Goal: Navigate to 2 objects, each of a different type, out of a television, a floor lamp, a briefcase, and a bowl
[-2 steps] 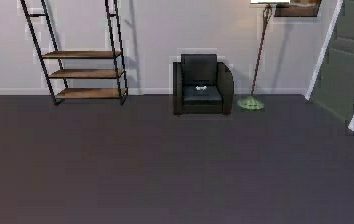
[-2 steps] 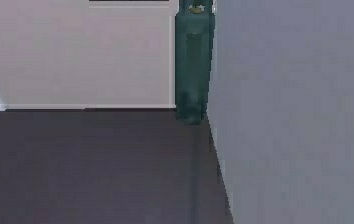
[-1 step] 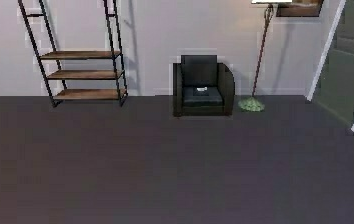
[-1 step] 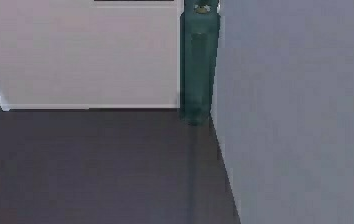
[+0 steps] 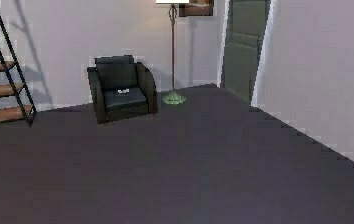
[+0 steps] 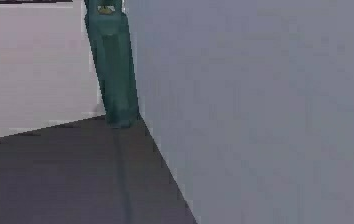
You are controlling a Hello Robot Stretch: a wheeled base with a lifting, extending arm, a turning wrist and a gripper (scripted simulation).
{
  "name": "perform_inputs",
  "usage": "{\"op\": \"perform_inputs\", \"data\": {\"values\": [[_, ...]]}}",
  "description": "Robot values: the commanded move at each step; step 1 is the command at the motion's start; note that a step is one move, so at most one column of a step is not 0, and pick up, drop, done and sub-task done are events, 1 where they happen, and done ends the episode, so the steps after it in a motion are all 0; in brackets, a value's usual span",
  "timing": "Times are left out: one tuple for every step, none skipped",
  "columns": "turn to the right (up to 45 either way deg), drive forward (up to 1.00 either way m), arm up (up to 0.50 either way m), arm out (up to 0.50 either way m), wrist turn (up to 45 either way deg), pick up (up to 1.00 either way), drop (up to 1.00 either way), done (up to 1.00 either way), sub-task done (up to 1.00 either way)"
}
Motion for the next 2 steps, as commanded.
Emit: {"op": "perform_inputs", "data": {"values": [[0.0, 1.0, 0.0, 0.0, 0.0, 0.0, 0.0, 0.0, 0.0], [0.0, 1.0, 0.0, 0.0, 0.0, 0.0, 0.0, 0.0, 0.0]]}}
